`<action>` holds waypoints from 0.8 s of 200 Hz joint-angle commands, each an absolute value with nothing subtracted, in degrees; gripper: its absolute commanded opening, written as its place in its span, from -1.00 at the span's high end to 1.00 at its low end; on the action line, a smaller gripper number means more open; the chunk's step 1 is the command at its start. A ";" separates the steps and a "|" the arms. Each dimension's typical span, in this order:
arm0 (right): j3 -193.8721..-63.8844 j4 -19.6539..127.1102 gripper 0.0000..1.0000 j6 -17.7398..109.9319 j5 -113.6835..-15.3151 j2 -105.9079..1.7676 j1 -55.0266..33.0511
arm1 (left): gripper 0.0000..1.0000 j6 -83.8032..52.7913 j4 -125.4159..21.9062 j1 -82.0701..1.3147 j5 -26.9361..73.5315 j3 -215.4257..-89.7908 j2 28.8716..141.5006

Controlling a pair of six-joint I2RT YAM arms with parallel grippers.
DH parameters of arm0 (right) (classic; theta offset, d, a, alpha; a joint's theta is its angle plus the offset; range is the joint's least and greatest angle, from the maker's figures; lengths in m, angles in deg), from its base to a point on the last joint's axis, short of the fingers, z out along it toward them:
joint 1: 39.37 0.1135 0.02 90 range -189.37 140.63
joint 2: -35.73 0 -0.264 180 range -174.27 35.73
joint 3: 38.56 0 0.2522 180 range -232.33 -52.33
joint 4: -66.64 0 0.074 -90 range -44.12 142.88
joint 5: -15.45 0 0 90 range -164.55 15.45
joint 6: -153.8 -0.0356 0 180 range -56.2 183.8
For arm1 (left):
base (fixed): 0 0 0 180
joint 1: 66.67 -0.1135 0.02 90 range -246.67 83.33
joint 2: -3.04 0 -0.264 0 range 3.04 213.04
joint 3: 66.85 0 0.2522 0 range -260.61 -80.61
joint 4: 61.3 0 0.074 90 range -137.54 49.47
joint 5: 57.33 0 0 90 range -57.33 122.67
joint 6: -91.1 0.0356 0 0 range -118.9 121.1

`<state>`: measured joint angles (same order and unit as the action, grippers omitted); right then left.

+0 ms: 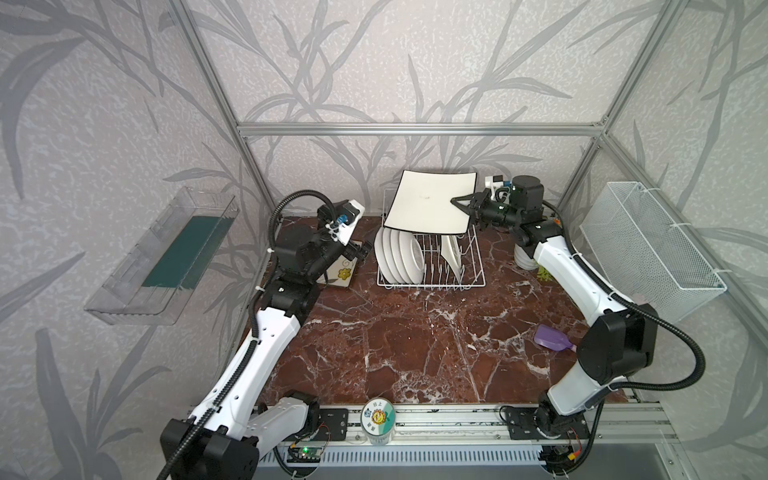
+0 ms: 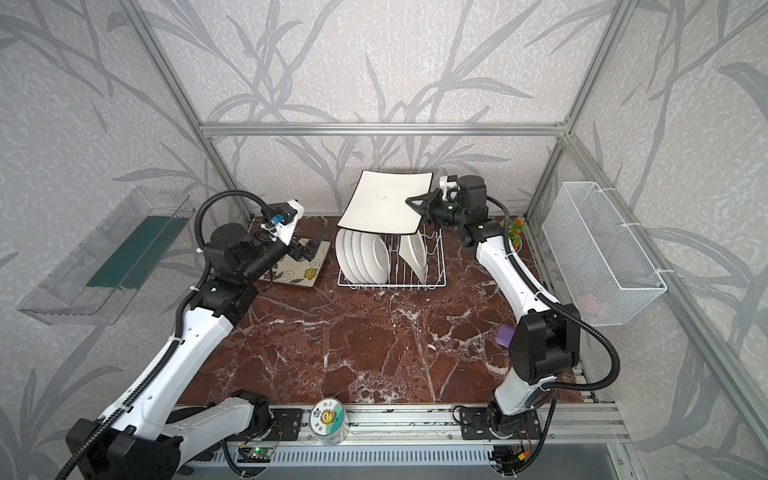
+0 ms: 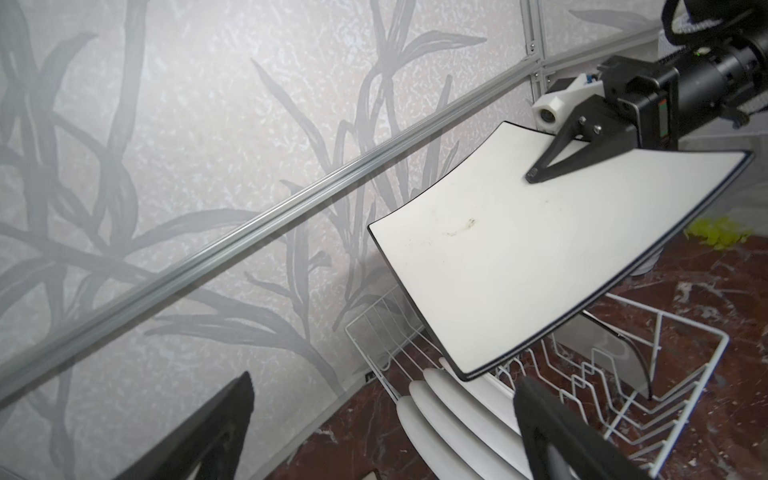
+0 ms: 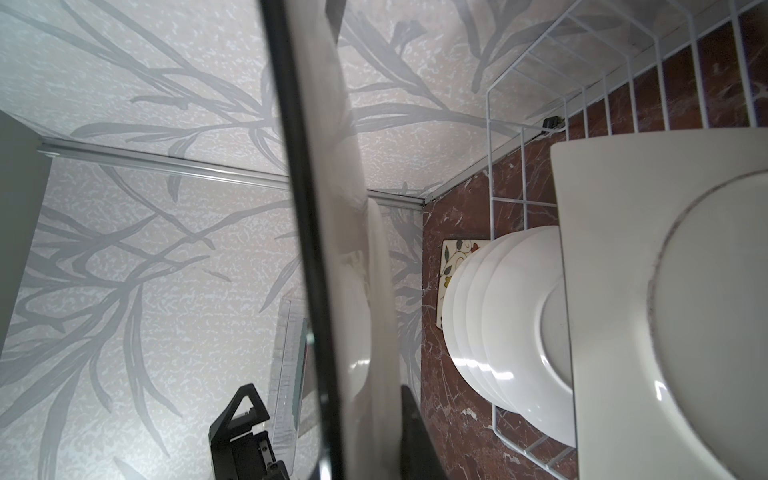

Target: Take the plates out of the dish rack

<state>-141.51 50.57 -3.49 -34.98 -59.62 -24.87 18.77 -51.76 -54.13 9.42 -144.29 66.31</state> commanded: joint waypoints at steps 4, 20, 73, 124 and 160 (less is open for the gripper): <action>-145.14 61.22 1.00 -0.13 -29.10 -56.58 -25.52 | -0.99 1.27 -45.12 -56.89 -0.59 -150.30 69.28; -144.12 61.69 1.00 0.72 -28.07 -55.86 -25.99 | -0.99 -4.55 -45.63 -58.66 -6.73 -152.31 72.00; -137.66 69.60 1.00 0.39 -25.75 -53.57 -27.18 | -0.99 -16.43 -47.19 -61.01 -19.53 -156.99 81.56; -135.00 71.94 1.00 2.82 -23.84 -52.95 -27.24 | -0.98 -22.06 -50.11 -60.13 -24.02 -159.14 88.01; -133.37 73.37 1.00 3.57 -23.25 -52.64 -27.07 | -0.98 -29.00 -55.78 -59.12 -27.57 -159.89 91.41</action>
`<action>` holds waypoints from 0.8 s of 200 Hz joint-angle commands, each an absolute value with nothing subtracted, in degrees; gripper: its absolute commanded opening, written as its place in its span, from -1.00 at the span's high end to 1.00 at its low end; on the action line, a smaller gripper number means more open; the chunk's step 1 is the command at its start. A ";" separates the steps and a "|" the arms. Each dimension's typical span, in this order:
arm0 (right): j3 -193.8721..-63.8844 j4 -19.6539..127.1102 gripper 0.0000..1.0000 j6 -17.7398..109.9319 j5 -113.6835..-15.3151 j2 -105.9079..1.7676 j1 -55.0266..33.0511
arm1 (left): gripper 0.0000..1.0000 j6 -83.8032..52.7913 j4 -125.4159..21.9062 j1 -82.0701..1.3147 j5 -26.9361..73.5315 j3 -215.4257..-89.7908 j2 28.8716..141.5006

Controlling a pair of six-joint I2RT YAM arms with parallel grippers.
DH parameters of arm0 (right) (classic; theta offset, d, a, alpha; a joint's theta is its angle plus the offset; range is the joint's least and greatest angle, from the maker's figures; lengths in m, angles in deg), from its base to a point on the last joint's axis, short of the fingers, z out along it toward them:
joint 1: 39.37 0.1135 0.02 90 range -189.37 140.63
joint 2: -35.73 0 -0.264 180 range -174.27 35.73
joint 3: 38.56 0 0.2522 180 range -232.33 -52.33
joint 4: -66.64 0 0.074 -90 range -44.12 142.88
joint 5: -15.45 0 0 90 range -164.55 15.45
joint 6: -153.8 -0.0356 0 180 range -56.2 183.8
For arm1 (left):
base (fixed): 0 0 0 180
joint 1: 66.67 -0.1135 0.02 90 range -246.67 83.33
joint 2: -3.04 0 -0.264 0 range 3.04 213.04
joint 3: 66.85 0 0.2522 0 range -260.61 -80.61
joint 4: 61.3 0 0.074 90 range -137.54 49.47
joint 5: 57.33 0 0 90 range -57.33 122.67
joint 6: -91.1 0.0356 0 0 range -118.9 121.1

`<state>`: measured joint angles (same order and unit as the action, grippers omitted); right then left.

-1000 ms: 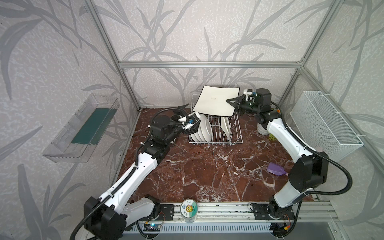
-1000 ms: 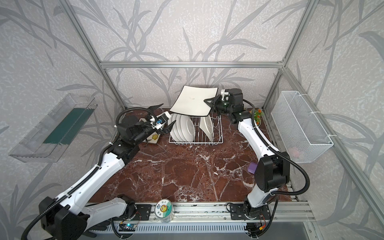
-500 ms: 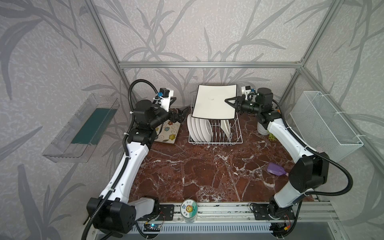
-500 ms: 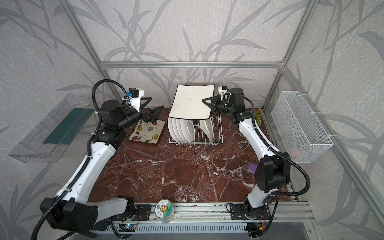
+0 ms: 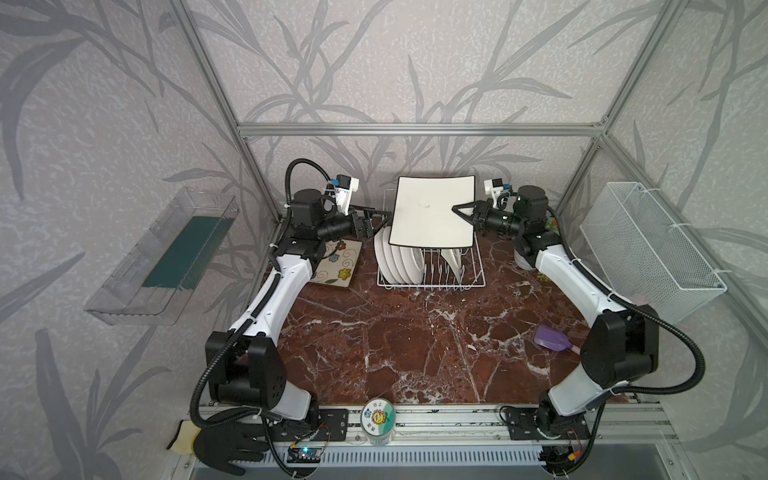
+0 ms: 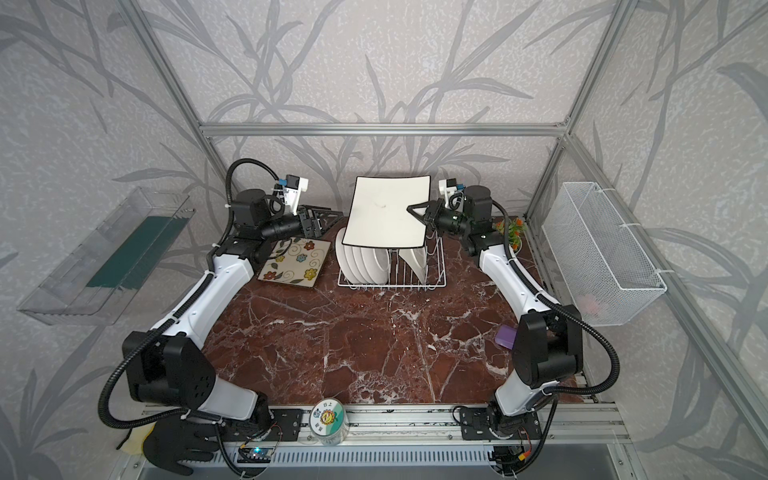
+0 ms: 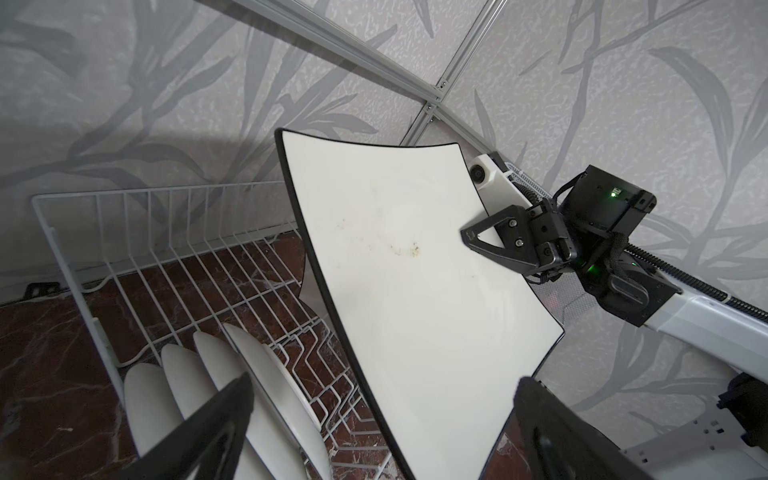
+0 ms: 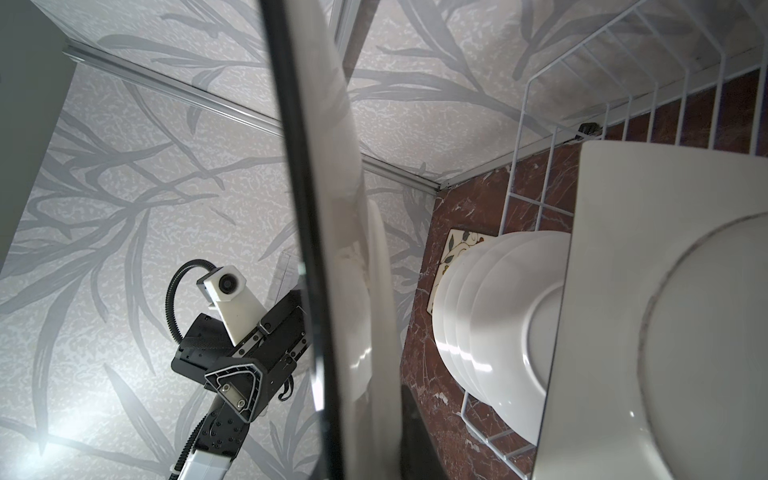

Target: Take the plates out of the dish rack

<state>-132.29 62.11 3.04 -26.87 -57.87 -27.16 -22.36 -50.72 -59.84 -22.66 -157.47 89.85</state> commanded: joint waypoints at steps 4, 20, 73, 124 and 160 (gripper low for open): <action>-133.36 73.44 1.00 3.68 -23.05 -52.62 -27.00 | -0.98 -29.32 -55.67 -58.86 -27.91 -160.27 91.83; -133.45 73.92 1.00 4.11 -22.53 -52.60 -26.59 | -0.98 -29.07 -53.51 -57.84 -28.24 -161.49 93.31; -134.16 74.50 1.00 4.78 -21.16 -53.25 -25.09 | -0.97 -27.48 -48.93 -54.33 -26.71 -164.77 95.97; -133.89 75.24 1.00 5.11 -20.53 -53.57 -24.25 | -0.60 -33.63 -54.75 -52.18 -28.91 -165.16 98.85; -133.19 76.57 1.00 5.10 -20.18 -53.41 -24.25 | -0.23 -37.43 -59.68 -51.90 -29.98 -164.47 99.18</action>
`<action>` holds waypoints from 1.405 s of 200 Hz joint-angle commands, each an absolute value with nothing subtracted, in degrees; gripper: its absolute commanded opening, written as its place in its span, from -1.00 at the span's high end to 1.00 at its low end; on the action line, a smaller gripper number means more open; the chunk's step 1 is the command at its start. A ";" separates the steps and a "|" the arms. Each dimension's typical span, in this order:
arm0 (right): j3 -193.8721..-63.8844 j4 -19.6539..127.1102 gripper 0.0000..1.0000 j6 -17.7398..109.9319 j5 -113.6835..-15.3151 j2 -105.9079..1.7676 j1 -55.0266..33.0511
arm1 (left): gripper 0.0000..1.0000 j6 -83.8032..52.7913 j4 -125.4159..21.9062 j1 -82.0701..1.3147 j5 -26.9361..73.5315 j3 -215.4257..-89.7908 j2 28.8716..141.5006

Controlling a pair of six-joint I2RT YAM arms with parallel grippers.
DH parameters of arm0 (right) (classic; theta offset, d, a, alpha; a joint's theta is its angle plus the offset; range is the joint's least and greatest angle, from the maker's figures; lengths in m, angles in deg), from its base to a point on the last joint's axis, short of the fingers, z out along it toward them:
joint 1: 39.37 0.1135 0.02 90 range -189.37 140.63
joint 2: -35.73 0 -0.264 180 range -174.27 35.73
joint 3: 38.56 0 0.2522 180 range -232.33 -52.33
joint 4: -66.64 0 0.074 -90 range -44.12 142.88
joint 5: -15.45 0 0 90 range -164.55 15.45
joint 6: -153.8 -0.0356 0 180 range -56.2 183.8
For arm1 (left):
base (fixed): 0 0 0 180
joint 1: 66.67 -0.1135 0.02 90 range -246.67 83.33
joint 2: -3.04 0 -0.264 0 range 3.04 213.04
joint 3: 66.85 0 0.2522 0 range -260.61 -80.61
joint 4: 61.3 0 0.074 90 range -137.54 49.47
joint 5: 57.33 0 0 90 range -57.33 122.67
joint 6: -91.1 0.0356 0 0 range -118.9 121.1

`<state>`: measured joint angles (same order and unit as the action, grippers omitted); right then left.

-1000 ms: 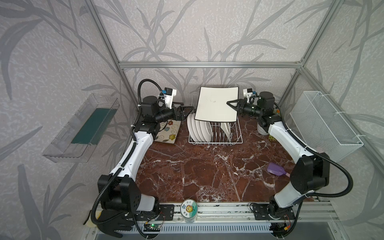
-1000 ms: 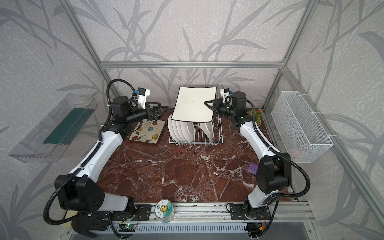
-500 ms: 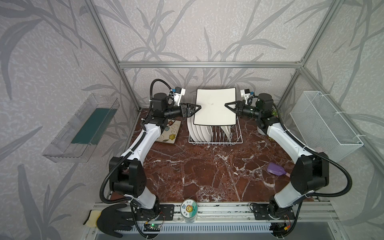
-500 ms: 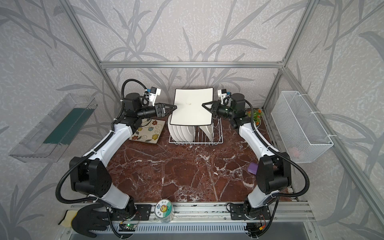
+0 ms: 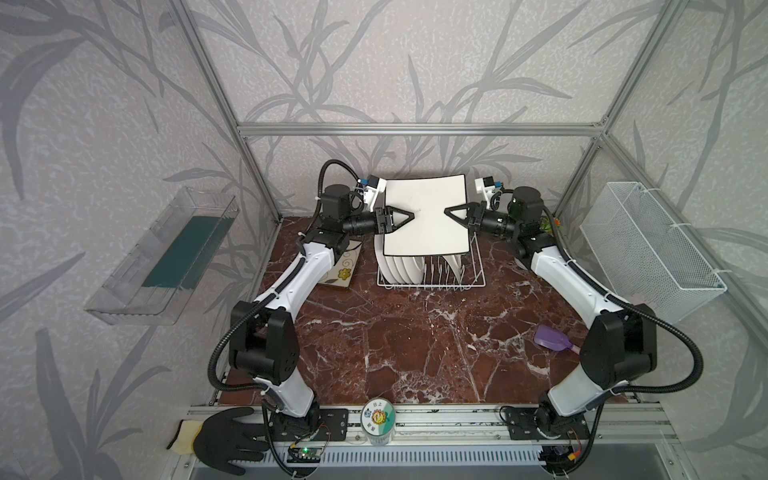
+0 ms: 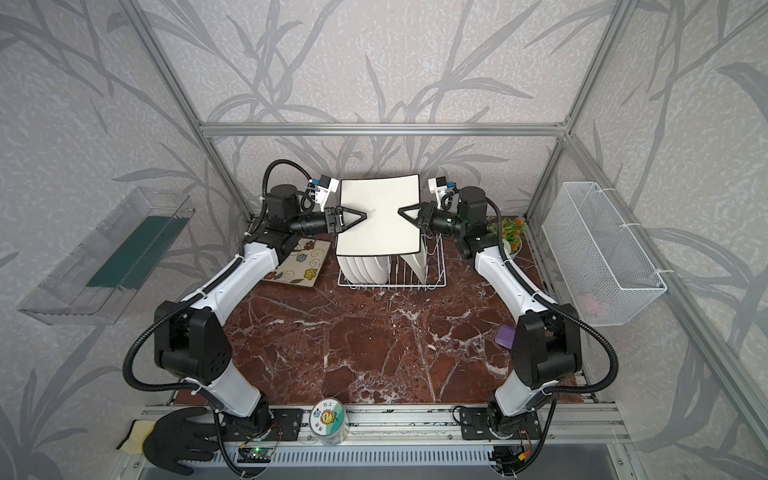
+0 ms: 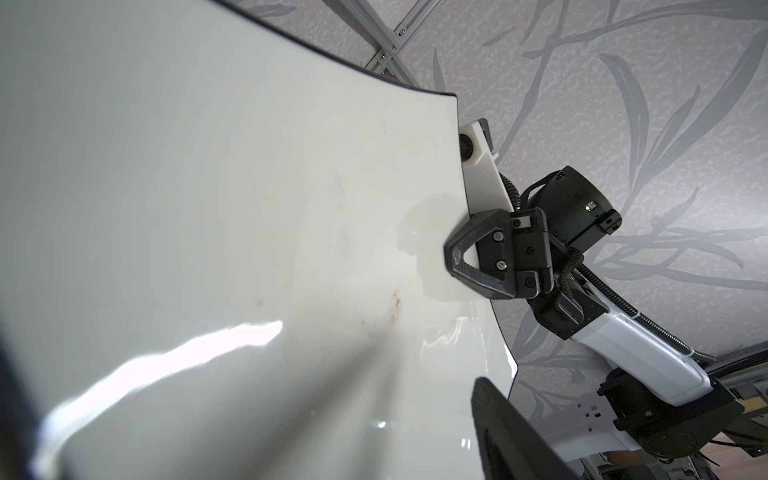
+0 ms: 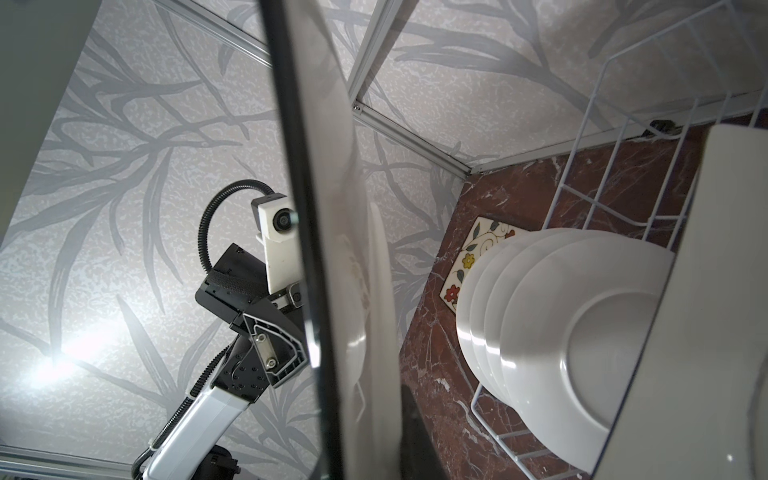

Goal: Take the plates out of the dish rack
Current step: 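Release the right gripper and carry the plate toward the floral plate with the left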

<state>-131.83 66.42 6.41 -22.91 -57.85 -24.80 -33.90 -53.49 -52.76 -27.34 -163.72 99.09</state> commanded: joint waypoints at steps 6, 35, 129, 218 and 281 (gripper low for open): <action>-133.11 76.75 1.00 5.08 -20.12 -53.56 -24.25 | -0.19 -37.99 -60.23 -51.90 -30.18 -164.39 99.20; -132.83 77.39 1.00 5.24 -19.64 -53.65 -24.25 | 0.05 -38.45 -60.63 -51.90 -30.93 -164.46 99.17; -134.13 75.37 1.00 6.51 -17.61 -55.56 -24.25 | 0.83 -38.69 -60.22 -51.90 -32.52 -164.79 99.41; -135.38 67.12 0.45 12.21 -18.36 -56.16 -24.69 | 1.00 -39.07 -59.02 -52.08 -32.39 -165.46 98.48; -134.15 61.32 -0.15 15.39 -21.85 -54.80 -26.98 | 1.00 -39.98 -58.72 -52.61 -30.56 -165.87 97.46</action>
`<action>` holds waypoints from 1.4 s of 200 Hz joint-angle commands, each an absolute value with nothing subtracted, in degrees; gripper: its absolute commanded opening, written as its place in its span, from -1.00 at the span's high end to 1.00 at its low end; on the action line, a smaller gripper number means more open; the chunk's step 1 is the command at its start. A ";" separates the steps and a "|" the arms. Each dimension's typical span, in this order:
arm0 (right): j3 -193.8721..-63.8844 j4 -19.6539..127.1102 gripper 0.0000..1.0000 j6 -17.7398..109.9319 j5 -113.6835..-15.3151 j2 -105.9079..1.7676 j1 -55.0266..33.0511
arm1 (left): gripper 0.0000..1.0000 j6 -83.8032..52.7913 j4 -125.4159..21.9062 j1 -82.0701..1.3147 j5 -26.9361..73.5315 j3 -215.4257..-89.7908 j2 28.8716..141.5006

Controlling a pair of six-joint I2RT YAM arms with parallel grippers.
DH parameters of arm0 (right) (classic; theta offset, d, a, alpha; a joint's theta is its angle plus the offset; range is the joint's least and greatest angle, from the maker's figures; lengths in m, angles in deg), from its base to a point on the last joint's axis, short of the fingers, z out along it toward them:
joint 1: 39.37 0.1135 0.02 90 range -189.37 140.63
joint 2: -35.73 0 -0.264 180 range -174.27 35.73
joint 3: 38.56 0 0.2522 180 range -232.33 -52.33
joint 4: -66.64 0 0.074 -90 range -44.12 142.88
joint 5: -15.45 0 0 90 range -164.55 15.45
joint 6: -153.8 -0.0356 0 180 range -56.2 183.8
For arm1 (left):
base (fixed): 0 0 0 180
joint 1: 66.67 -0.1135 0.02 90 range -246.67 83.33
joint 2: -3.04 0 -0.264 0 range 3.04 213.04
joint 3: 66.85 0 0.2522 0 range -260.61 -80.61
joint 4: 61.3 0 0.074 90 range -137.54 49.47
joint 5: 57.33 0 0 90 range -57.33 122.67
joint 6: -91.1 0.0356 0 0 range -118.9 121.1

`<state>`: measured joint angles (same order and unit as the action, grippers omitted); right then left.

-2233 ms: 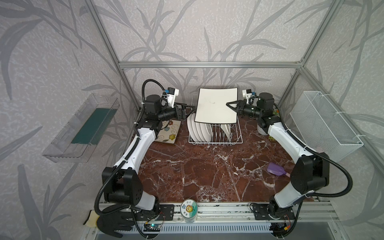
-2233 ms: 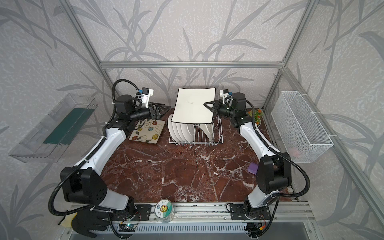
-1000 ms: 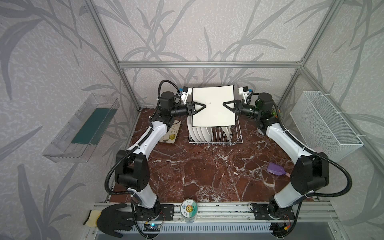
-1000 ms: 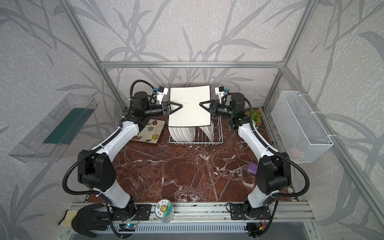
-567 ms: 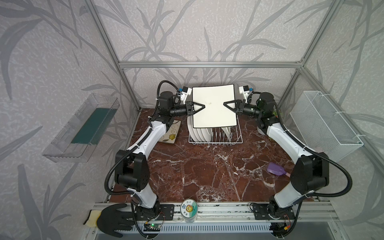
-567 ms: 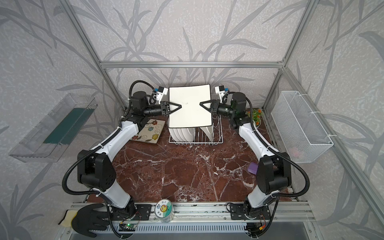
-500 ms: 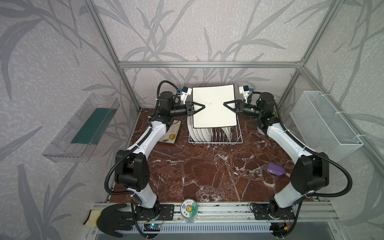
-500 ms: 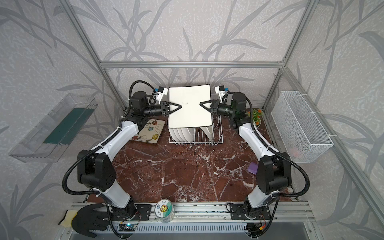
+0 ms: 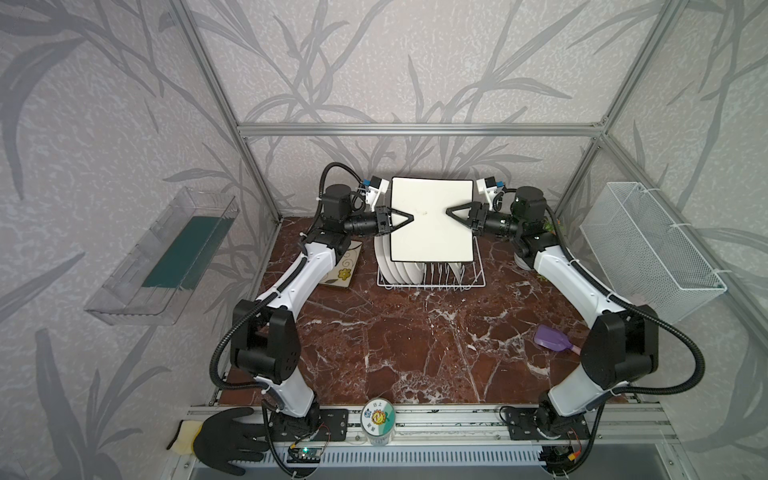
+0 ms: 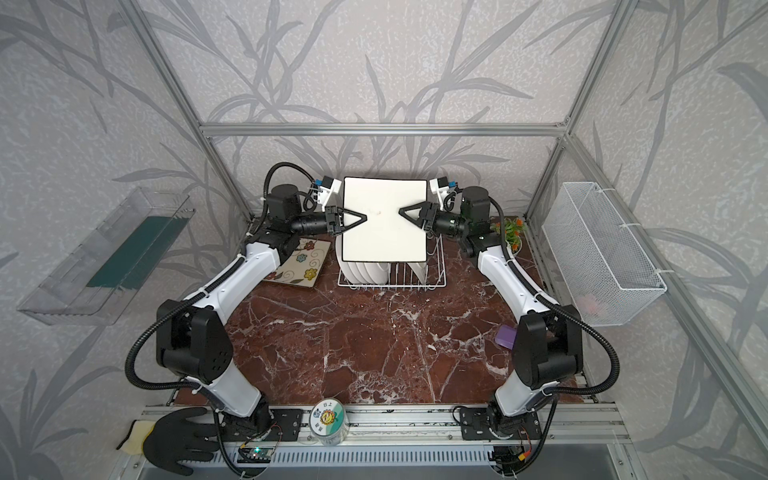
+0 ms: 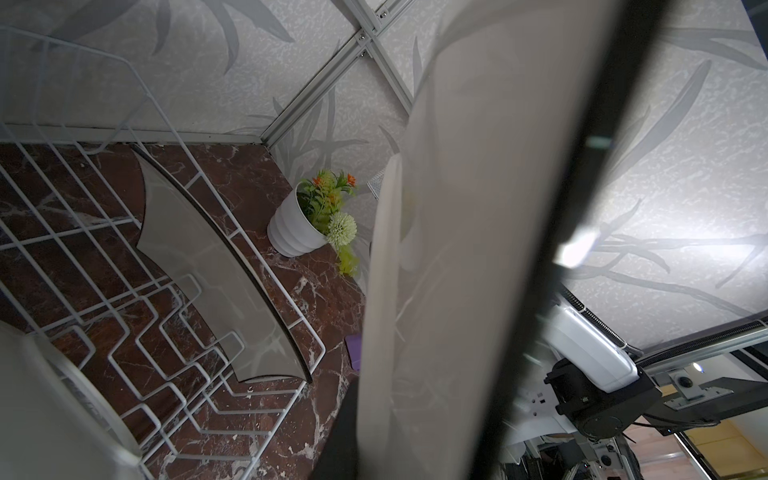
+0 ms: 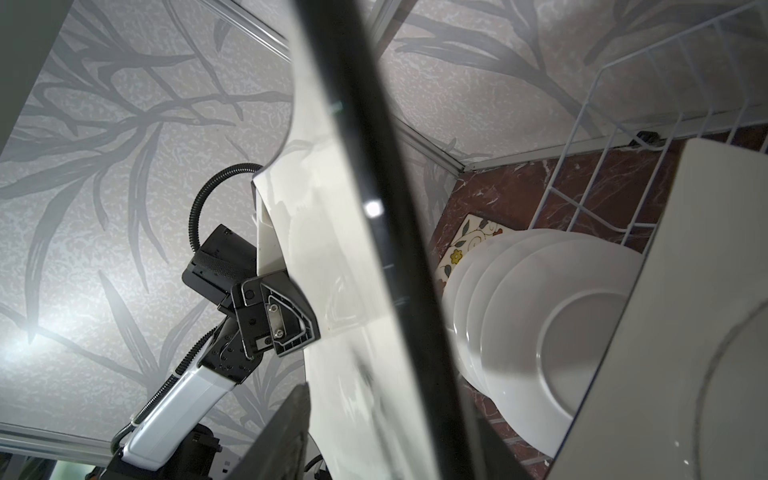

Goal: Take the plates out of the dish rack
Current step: 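Release the right gripper and carry the plate toward the floral plate with the left, then lower the white square plate onto the floral plate with the left gripper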

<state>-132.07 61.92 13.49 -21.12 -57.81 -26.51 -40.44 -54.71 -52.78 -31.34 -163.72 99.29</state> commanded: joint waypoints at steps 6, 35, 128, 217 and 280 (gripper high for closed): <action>-134.15 61.40 -0.16 15.30 -21.85 -54.95 -26.98 | 1.00 -40.40 -59.36 -52.64 -30.48 -165.85 97.48; -133.80 62.45 -0.16 14.07 -21.97 -55.49 -26.98 | 1.00 -41.57 -61.01 -52.68 -29.99 -165.59 97.67; -132.74 54.86 -0.56 18.51 -28.80 -53.13 -28.20 | 1.00 -46.01 -65.29 -54.84 -26.77 -163.90 96.34; -134.43 39.25 -0.98 33.11 -38.09 -48.20 -28.04 | 1.00 -47.57 -65.71 -57.42 -20.37 -163.81 92.95; -132.76 29.97 -0.98 47.65 -47.74 -42.35 -23.77 | 1.00 -28.40 -40.14 -57.74 -6.85 -170.70 87.42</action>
